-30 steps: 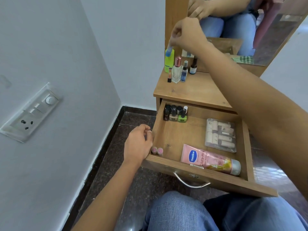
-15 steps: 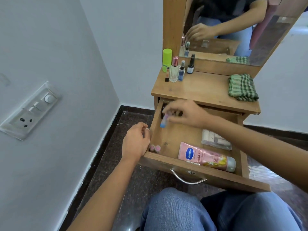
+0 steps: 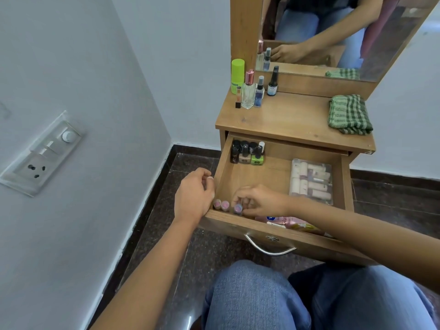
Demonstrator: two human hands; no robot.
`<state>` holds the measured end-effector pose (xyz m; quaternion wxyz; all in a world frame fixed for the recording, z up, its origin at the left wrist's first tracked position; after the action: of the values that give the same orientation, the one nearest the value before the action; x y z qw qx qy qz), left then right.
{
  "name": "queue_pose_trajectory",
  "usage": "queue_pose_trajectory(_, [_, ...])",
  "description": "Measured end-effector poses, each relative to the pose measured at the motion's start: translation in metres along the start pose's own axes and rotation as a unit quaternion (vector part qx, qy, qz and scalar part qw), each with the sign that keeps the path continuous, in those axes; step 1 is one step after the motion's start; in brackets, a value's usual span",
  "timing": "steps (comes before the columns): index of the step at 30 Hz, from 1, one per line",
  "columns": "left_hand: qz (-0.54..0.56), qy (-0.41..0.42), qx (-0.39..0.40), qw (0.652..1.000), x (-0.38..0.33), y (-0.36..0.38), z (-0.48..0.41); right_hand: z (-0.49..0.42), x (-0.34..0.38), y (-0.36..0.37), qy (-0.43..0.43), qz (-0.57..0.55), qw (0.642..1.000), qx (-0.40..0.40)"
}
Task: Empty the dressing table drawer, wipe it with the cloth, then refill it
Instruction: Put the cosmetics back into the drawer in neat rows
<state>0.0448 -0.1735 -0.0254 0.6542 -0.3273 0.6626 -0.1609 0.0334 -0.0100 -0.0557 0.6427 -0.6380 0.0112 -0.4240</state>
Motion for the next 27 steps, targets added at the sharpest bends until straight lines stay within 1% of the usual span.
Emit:
queue_pose_trajectory(6, [0.001, -0.001, -0.002, 1.000, 0.001, 0.000, 0.000, -0.006, -0.007, 0.009, 0.030, -0.029, 0.999, 0.017])
queue_pose_trajectory(9, [0.002, -0.002, -0.002, 1.000, 0.001, 0.000, -0.001, -0.011, -0.008, 0.012, 0.042, -0.055, 0.998, 0.011])
queue_pose_trajectory(14, [-0.001, 0.002, -0.001, 1.000, 0.000, 0.000, -0.001, -0.016, -0.010, 0.014, 0.044, -0.065, 0.997, 0.005])
queue_pose_trajectory(19, [0.002, -0.005, 0.002, 1.000, 0.000, 0.000, 0.000, -0.014, -0.008, 0.014, 0.035, -0.010, 0.999, -0.003])
queue_pose_trajectory(21, [-0.002, -0.007, 0.004, 1.000, 0.000, 0.000, 0.000, -0.013, -0.006, 0.002, 0.024, 0.029, 0.999, -0.015])
queue_pose_trajectory(22, [-0.003, -0.008, 0.005, 1.000, 0.000, 0.000, 0.000, -0.012, -0.005, -0.011, 0.020, 0.062, 0.997, -0.037])
queue_pose_trajectory(23, [-0.004, -0.009, 0.007, 1.000, 0.000, 0.000, 0.000, -0.011, -0.004, -0.029, 0.016, 0.101, 0.992, -0.079])
queue_pose_trajectory(25, [-0.004, -0.010, 0.007, 1.000, 0.001, 0.000, -0.001, -0.009, -0.004, -0.076, 0.015, 0.169, 0.965, -0.199])
queue_pose_trajectory(27, [-0.001, -0.011, 0.006, 1.000, 0.000, 0.000, -0.001, -0.011, -0.008, -0.124, 0.043, 0.178, 0.934, -0.305])
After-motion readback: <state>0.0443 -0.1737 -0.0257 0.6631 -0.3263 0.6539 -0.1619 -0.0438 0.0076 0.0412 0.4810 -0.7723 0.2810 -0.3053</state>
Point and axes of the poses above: each hand's wrist, its own z-axis away from the middle knuckle, its own y-axis out of the palm, x = y × z, the point moved 7 cm from there along -z, towards the middle knuckle, and after that the axes turned 10 degrees about z, right-handed, at the moved point
